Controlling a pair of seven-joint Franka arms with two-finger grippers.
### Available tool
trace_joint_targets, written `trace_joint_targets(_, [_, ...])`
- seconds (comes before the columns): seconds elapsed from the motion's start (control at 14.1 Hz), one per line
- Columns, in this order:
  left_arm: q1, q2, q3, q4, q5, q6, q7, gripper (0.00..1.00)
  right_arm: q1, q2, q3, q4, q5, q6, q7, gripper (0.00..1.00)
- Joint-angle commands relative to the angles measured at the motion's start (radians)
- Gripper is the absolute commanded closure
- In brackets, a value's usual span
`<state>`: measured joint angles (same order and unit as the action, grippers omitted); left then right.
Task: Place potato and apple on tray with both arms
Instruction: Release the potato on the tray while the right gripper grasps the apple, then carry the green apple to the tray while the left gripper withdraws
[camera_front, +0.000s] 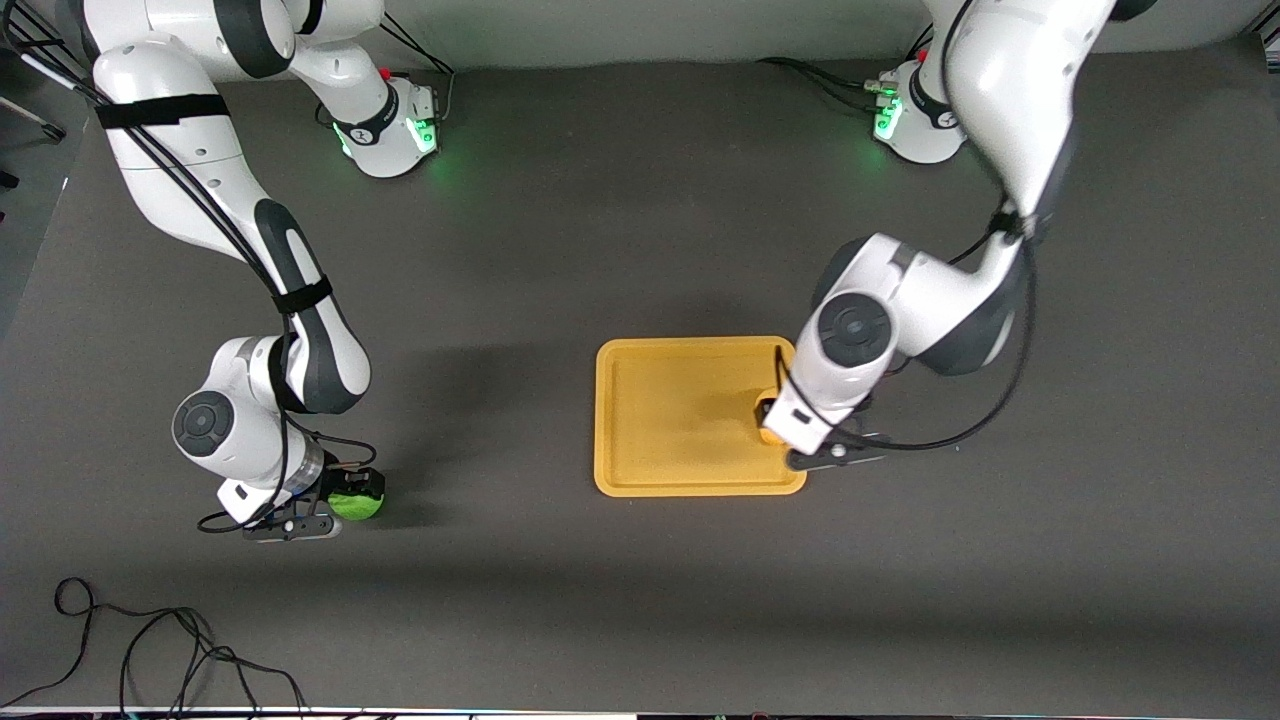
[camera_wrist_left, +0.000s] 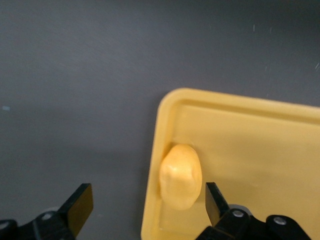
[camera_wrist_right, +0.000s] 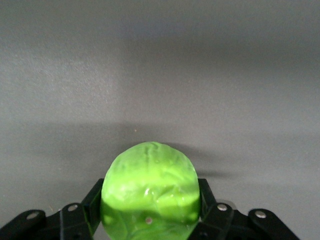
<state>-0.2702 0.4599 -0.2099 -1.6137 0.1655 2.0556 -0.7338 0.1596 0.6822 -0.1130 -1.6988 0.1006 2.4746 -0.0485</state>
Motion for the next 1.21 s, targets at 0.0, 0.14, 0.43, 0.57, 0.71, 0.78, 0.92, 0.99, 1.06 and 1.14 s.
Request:
trace_joint_targets(0.0, [0.054,-0.177,0.004,-0.112,-0.012,-0.049,0.039,0.00,0.011,-0.067,-0.004,0.031,0.025,-0.052,-0.002,0.62])
trace_joint_targets(0.14, [0.145,-0.297,0.004,-0.170,-0.021,-0.070,0.246,0.00,0.032,-0.101,0.000,0.102,0.025,-0.190,0.012,0.62])
trace_joint_targets(0.43, [0.310,-0.360,0.004,-0.175,-0.032,-0.169,0.494,0.00,0.150,-0.098,-0.002,0.335,0.013,-0.509,0.244,0.62])
trace_joint_targets(0.57, [0.377,-0.362,0.004,-0.178,-0.035,-0.167,0.568,0.00,0.246,-0.078,-0.004,0.407,-0.008,-0.552,0.429,0.62])
trace_joint_targets(0.71, [0.411,-0.400,0.006,-0.193,-0.070,-0.180,0.585,0.00,0.375,-0.032,-0.002,0.447,-0.024,-0.554,0.649,0.62])
trace_joint_targets(0.78, [0.420,-0.415,0.007,-0.195,-0.073,-0.183,0.582,0.00,0.444,0.012,-0.004,0.494,-0.025,-0.554,0.767,0.62])
trace_joint_targets(0.92, [0.434,-0.411,0.014,-0.192,-0.075,-0.175,0.583,0.00,0.542,0.119,-0.004,0.624,-0.027,-0.554,0.953,0.62])
trace_joint_targets(0.99, [0.443,-0.399,0.015,-0.196,-0.075,-0.172,0.585,0.00,0.578,0.172,-0.004,0.683,-0.027,-0.554,1.016,0.62])
trace_joint_targets(1.06, [0.445,-0.394,0.015,-0.204,-0.075,-0.169,0.585,0.00,0.609,0.222,-0.007,0.738,-0.028,-0.551,1.067,0.62])
trace_joint_targets(1.14, [0.447,-0.395,0.018,-0.203,-0.077,-0.170,0.584,0.01,0.620,0.259,-0.007,0.772,-0.032,-0.543,1.100,0.62])
